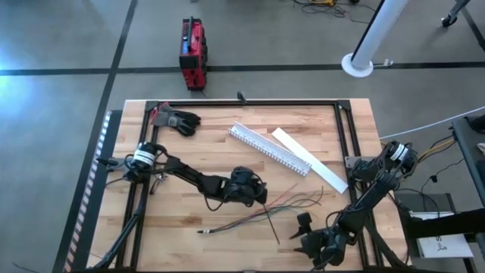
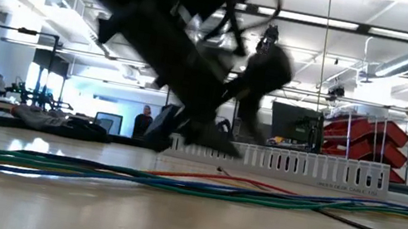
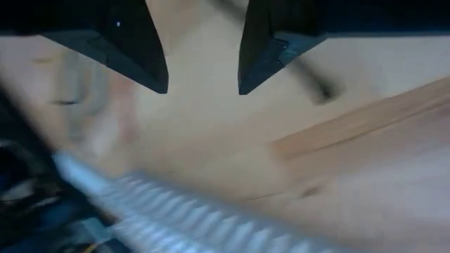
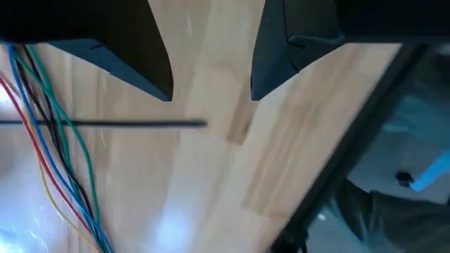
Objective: Ziptie cables
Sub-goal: Wrap the cables together using the zip tie
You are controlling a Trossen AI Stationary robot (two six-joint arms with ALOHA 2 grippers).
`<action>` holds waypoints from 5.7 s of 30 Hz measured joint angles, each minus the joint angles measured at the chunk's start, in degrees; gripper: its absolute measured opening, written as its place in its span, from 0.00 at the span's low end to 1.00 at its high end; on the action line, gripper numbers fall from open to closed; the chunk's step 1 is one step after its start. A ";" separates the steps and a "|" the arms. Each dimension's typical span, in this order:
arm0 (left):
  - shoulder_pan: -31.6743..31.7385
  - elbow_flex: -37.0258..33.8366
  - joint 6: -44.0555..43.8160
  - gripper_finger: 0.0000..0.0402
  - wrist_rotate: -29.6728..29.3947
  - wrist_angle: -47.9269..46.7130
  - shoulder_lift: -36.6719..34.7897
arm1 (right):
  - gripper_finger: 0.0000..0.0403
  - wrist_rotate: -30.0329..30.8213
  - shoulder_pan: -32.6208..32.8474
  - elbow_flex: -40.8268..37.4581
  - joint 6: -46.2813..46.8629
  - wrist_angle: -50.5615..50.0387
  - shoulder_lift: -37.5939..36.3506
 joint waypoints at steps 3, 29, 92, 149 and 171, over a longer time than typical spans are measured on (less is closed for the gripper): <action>-0.05 3.63 2.44 0.46 -1.32 -4.77 -0.01 | 0.45 0.07 0.70 0.02 -0.99 3.47 0.66; 1.41 4.79 -1.79 0.53 -3.91 -9.38 7.38 | 0.45 0.55 -2.15 0.02 -6.15 19.48 11.46; -9.50 6.40 24.73 0.00 -25.55 -3.88 6.75 | 0.00 -3.38 -7.50 -0.13 -10.66 18.58 10.18; -19.31 -1.99 6.66 0.00 -17.87 -39.20 -3.27 | 0.39 -2.51 -36.92 21.15 35.24 -36.11 13.49; -22.57 -1.86 19.53 0.00 -22.12 -27.22 -3.24 | 0.02 0.35 -31.56 24.48 38.42 -38.95 16.26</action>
